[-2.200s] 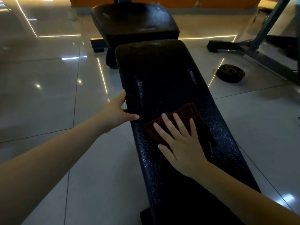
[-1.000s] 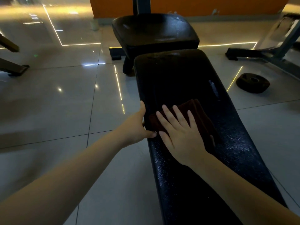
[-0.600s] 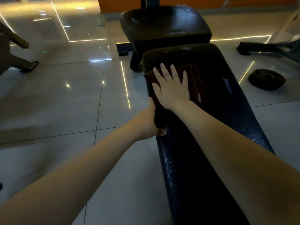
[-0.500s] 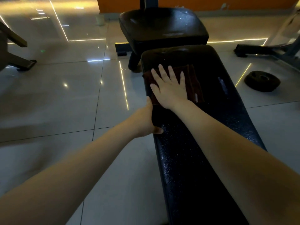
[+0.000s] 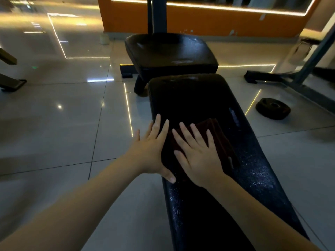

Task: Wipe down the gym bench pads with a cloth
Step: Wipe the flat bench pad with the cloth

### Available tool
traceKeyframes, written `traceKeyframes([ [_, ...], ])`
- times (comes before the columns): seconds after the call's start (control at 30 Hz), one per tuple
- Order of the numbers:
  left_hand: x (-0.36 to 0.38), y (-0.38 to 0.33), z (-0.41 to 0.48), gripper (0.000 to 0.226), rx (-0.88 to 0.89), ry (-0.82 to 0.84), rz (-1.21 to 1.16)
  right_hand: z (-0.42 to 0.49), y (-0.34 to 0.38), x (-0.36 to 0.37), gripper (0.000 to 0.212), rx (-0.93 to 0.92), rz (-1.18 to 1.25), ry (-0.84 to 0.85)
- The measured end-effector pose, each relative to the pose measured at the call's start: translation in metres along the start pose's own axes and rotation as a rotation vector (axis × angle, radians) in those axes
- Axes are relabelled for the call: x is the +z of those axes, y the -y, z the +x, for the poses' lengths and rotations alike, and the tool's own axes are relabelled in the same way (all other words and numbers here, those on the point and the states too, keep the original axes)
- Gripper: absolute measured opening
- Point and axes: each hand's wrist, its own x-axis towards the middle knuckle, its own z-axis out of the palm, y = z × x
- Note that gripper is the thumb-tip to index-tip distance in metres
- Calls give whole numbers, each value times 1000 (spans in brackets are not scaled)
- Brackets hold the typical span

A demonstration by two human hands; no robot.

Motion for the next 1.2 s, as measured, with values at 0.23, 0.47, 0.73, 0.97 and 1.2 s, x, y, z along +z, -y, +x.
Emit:
traceKeyframes([
  [0.23,-26,8,32,149,-94,-69,-132,83,5,-4,57,111,-9,66],
  [0.47,-28,-4,46,163,-138,50,-207,175,4,-6,54,157,40,97],
  [0.73,-27,-14,57,170,-248,111,-151,234,9,-14,53,237,81,140],
  [0.97,-30,-13,51,168,-245,130,-193,164,-16,-14,53,20,30,104],
  [1.2,-27,-14,56,171,-235,130,-177,129,-32,-13,53,8,-22,69],
])
